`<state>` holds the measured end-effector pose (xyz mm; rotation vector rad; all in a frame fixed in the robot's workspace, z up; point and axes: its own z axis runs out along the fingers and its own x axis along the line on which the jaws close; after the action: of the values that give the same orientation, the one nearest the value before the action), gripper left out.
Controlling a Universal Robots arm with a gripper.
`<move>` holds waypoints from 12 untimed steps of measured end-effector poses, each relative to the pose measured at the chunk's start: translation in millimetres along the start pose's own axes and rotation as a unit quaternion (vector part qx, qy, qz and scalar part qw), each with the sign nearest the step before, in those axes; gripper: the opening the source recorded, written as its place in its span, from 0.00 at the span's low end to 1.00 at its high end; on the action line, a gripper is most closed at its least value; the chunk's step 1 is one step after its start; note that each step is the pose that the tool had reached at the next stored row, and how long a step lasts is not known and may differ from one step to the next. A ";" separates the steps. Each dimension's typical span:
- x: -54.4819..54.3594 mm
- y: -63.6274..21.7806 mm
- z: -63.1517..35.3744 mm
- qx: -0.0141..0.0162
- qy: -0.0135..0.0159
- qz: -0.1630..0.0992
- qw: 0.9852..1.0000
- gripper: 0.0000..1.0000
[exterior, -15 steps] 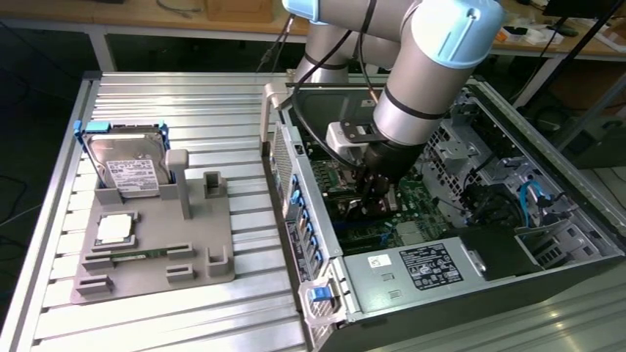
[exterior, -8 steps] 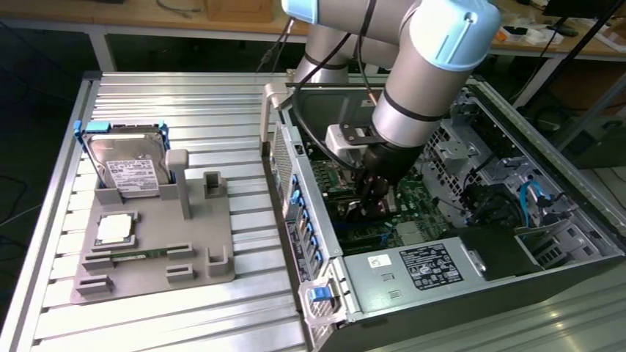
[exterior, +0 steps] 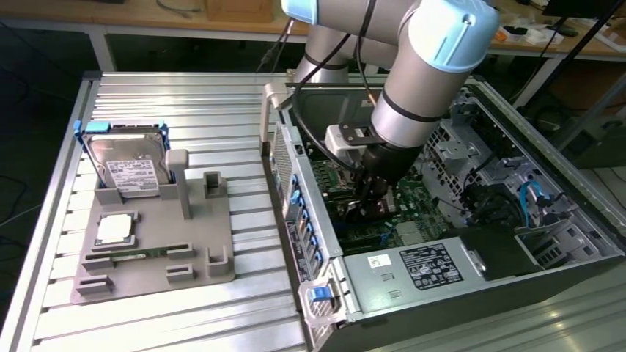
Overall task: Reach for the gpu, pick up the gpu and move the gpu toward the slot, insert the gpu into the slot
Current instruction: 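Insert the gpu into the slot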
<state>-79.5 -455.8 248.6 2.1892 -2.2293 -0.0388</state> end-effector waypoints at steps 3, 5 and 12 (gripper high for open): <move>0.0 -0.4 13.2 -0.001 0.000 0.000 1.000 0.27; 0.1 -0.4 13.5 0.000 0.000 0.000 1.000 0.27; -2.0 0.0 4.0 0.003 0.000 0.000 1.000 0.39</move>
<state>-79.6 -453.8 244.6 2.1920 -2.2320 -0.0324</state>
